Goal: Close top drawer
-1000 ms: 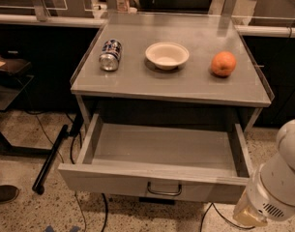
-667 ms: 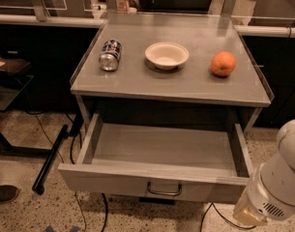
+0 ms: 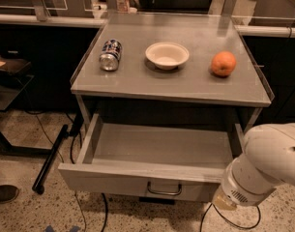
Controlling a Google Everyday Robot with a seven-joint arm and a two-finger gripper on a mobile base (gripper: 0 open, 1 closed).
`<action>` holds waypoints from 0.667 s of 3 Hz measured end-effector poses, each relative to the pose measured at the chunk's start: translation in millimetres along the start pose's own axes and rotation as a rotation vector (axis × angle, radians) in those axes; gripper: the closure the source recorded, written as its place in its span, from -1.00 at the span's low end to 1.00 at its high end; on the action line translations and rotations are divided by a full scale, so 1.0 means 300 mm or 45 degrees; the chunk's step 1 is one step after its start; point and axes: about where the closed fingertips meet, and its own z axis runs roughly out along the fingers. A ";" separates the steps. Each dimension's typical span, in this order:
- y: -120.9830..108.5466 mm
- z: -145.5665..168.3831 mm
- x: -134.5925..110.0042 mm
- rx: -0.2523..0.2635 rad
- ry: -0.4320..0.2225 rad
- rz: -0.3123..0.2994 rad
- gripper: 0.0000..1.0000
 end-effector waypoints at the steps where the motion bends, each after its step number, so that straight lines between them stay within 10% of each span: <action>1: -0.055 0.039 -0.073 0.065 -0.035 0.035 1.00; 2: -0.103 0.044 -0.121 0.115 -0.050 0.044 1.00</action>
Offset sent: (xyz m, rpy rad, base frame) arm 0.0998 0.0262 -0.0082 -0.0428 -0.1925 -0.0895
